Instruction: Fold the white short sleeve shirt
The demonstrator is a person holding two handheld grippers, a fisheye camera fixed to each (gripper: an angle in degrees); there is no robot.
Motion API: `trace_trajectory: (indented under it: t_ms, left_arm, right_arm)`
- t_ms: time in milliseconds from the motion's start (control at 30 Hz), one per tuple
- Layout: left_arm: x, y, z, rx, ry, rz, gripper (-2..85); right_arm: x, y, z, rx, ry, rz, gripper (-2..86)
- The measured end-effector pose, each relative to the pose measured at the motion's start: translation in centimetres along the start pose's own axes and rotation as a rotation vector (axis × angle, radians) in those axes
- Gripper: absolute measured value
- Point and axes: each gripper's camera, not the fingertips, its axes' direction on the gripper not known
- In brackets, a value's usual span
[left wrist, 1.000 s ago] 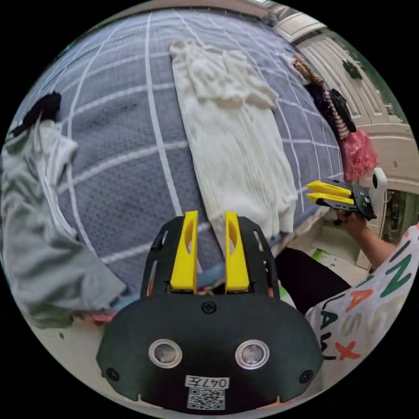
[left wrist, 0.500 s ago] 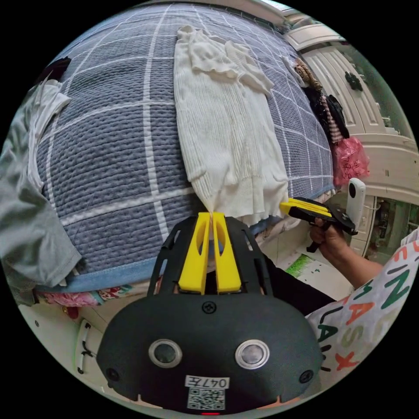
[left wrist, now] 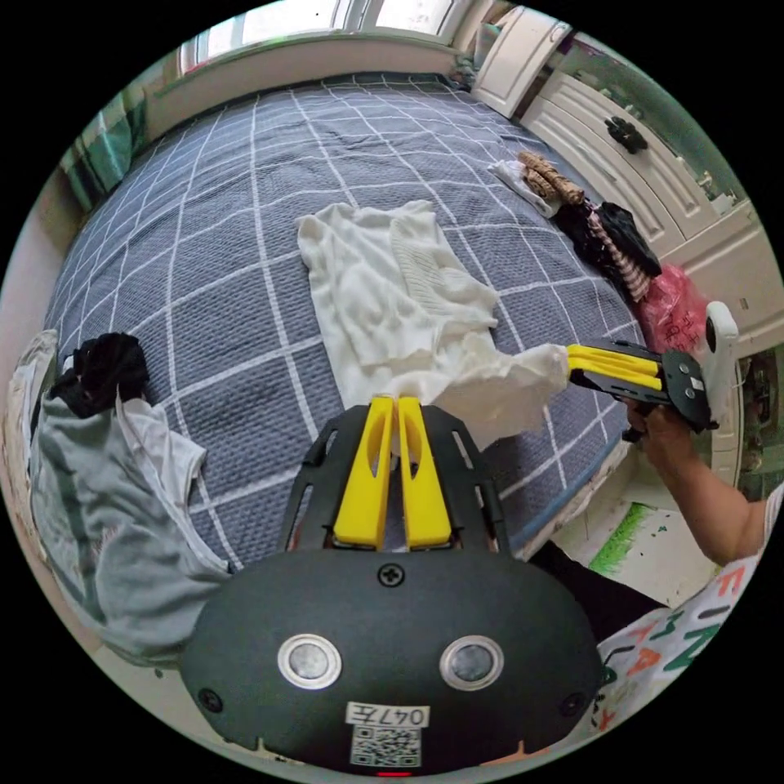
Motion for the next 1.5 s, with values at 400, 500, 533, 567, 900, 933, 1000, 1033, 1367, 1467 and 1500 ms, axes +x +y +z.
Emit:
trace_trajectory:
  t_ms: [400, 500, 533, 567, 900, 933, 1000, 1033, 1367, 1467, 1500]
  left_arm:
    - [-6.0, -1.6, 0.6, 0.067, 0.126, -0.111, 19.4]
    - [-5.6, 0.7, 0.1, 0.009, 0.235, -0.043, 14.3]
    - [-5.4, 1.2, 0.2, -0.005, 0.248, -0.026, 12.9]
    - [-4.7, 2.0, 0.5, -0.023, 0.293, 0.029, 10.1]
    - [-2.6, -6.0, 6.4, -0.177, 0.469, 0.36, 8.1]
    - [-2.7, -6.7, 6.4, -0.181, 0.462, 0.378, 8.1]
    - [-3.0, -9.9, 5.8, -0.15, 0.443, 0.43, 7.8]
    - [-3.1, -10.7, 5.7, -0.137, 0.441, 0.435, 7.9]
    - [-1.9, -7.9, 4.8, -0.35, 0.326, 0.557, 5.5]
    - [-1.9, -8.1, 6.6, -0.362, 0.324, 0.527, 4.7]
    - [-1.8, -8.7, 7.1, -0.349, 0.312, 0.516, 3.8]
  right_arm:
    - [9.6, 0.0, 2.5, 0.211, -0.162, 0.236, 7.4]
    - [7.3, 0.8, 0.2, 0.211, -0.188, 0.074, 1.6]
    - [5.8, 0.7, 0.2, 0.192, -0.301, -0.036, 0.4]
    - [4.4, 0.3, 0.9, 0.136, -0.386, -0.112, 0.0]
    - [4.5, -5.2, 6.8, -0.115, -0.358, -0.33, 0.2]
    - [4.9, -6.5, 6.7, -0.129, -0.336, -0.352, 0.3]
    - [5.6, -8.6, 6.6, -0.15, -0.303, -0.384, 0.3]
    - [6.1, -10.2, 6.4, -0.152, -0.278, -0.394, 0.3]
    - [3.4, -5.3, 5.2, -0.182, -0.365, -0.475, -0.6]
    - [3.3, -5.3, 8.0, -0.251, -0.423, -0.469, -0.6]
    - [3.3, -5.5, 8.4, -0.263, -0.422, -0.474, -0.6]
